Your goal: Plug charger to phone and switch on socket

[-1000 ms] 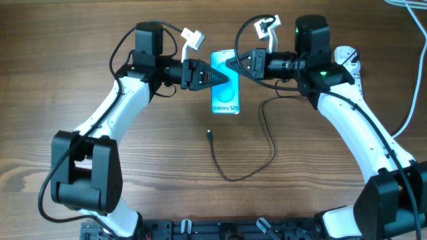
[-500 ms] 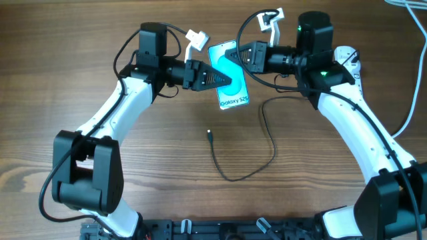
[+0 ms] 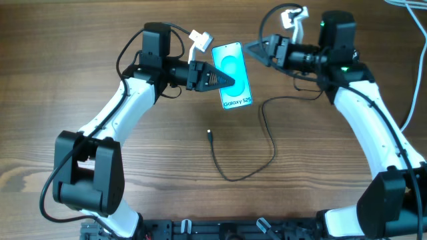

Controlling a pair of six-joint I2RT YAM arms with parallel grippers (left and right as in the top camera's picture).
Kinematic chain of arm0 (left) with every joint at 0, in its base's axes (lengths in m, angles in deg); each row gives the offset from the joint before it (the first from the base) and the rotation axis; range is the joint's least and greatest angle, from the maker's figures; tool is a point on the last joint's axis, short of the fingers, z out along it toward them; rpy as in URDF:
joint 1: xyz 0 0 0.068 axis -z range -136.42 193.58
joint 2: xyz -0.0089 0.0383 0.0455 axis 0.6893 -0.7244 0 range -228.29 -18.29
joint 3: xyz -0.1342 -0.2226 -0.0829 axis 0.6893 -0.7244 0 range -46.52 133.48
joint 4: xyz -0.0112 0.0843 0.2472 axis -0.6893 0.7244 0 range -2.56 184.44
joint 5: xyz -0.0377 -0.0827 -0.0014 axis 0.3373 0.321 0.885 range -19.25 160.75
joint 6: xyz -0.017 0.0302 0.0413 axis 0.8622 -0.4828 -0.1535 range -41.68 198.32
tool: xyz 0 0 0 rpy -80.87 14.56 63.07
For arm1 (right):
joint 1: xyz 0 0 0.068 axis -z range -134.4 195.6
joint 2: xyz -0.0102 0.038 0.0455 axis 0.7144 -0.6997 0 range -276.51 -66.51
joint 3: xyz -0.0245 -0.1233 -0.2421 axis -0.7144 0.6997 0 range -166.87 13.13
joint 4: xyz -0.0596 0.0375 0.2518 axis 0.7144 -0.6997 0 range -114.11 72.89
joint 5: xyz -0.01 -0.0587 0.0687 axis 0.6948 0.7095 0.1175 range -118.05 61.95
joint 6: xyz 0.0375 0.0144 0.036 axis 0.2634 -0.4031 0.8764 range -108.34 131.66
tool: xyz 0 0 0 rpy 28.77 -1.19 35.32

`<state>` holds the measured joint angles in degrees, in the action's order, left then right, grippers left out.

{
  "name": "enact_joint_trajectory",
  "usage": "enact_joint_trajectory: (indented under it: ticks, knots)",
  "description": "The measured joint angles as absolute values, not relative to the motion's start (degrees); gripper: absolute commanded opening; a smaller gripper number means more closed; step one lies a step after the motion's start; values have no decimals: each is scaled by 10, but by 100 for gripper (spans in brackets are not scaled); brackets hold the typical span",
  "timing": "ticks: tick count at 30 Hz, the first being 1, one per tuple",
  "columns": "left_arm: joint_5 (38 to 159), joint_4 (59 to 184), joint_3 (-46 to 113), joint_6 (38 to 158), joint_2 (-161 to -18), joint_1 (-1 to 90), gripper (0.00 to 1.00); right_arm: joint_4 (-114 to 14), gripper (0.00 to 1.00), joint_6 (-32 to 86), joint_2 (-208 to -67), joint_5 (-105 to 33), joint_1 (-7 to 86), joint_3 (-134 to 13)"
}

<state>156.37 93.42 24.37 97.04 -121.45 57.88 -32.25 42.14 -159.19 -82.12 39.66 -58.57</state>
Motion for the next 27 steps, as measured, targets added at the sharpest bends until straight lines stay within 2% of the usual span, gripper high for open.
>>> enact_joint_trajectory:
  ticks: [3,4,6,7,10,27]
  knots:
    - [1535,948,244,966,-1213,579,4,-405,74,378,-1593,-820,408,-586]
    - [1519,957,244,966,-1213,579,4,-434,67,364,-1593,-820,407,-585]
    - [1498,969,244,965,-1212,579,4,-489,35,339,-1593,-809,406,-585]
    - [1491,973,244,965,-1212,579,4,-511,22,330,-1593,-799,405,-585]
    - [1475,977,244,964,-1212,579,4,-557,6,318,-1593,-763,402,-585]
    - [1406,1013,245,961,-1206,591,5,-593,5,321,-1593,-523,243,-582]
